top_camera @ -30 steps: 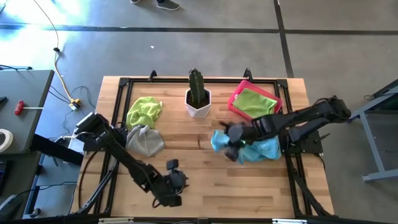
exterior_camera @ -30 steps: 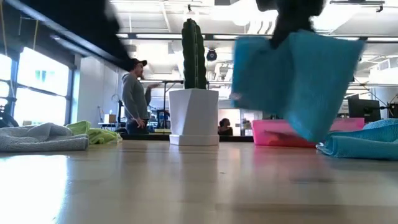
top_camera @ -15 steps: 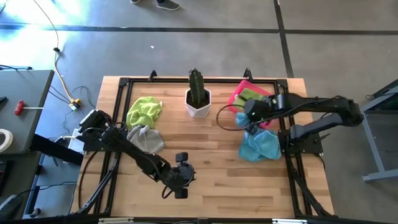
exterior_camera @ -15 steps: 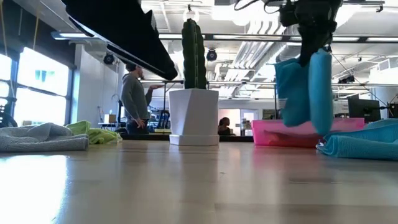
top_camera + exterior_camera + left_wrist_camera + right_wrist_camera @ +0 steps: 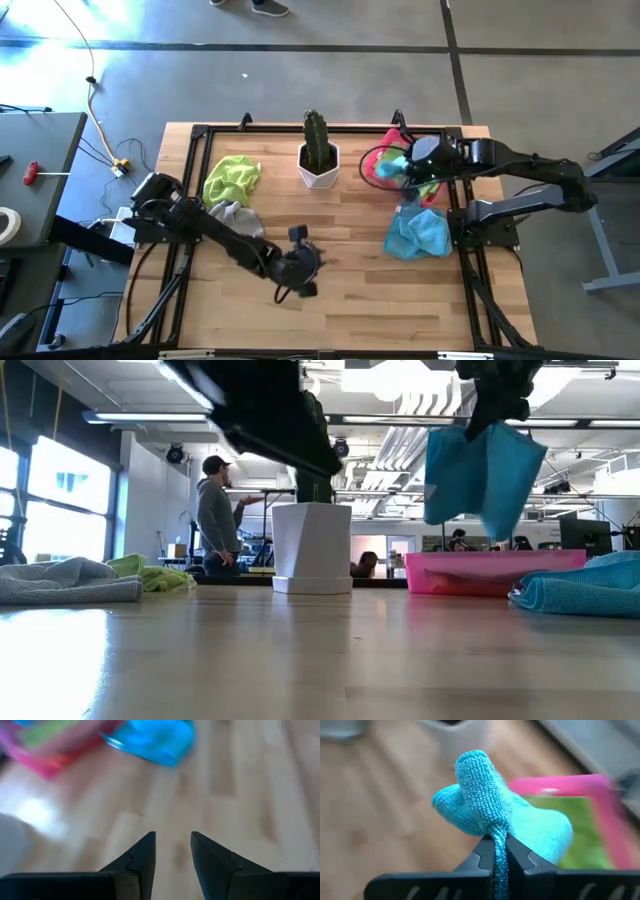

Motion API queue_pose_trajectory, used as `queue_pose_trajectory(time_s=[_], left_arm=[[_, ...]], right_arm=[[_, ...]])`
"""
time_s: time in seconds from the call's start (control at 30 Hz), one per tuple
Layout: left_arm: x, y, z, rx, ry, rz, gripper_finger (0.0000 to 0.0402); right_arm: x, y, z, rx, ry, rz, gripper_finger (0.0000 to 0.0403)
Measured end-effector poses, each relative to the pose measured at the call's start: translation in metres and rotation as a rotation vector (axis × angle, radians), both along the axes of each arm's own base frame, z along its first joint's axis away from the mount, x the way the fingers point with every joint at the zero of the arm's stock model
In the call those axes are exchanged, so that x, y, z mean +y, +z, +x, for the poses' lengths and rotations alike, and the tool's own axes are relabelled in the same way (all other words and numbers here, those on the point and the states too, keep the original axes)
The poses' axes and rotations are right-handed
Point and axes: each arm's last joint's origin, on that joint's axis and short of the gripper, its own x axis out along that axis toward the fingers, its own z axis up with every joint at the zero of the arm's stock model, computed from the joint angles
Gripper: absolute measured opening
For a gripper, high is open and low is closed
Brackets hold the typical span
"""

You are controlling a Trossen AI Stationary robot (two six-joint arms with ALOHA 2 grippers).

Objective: Fold microfiber towels
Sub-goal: Put the blue microfiber towel into the red bin

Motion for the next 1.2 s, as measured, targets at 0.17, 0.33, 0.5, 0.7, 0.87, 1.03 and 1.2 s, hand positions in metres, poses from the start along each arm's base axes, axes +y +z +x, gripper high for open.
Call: queue_pose_trajectory(time_s=[0.17, 0.33, 0.5, 0.7, 0.87, 1.03, 1.2], left_arm=[[0.015, 0.012, 0.013, -0.130, 0.057, 0.090, 0.0114], [0.025, 0.026, 0.025, -0.248, 0.012, 0.127, 0.0124], [0.036, 0.041, 0.034, -0.372, -0.030, 0.174, 0.0157], [0.043, 0.056, 0.037, -0.455, -0.016, 0.300, 0.0204], [0.041, 0.062, 0.038, -0.484, -0.043, 0.371, 0.0234], [0.051, 0.071, 0.039, -0.528, -0.019, 0.442, 0.0247], [0.062, 0.079, 0.039, -0.563, 0.057, 0.505, 0.0248]], right_arm=[[0.014, 0.000, 0.004, -0.034, 0.076, 0.113, 0.0000], [0.029, 0.001, 0.008, -0.065, 0.129, 0.132, 0.0000], [0.047, 0.007, 0.015, -0.151, 0.255, 0.164, 0.0000], [0.061, 0.008, 0.016, -0.176, 0.258, 0.170, 0.0000], [0.067, 0.012, 0.019, -0.246, 0.201, 0.165, 0.0000], [0.075, 0.020, 0.024, -0.338, 0.259, 0.181, 0.0000], [0.080, 0.021, 0.024, -0.350, 0.287, 0.181, 0.0000]])
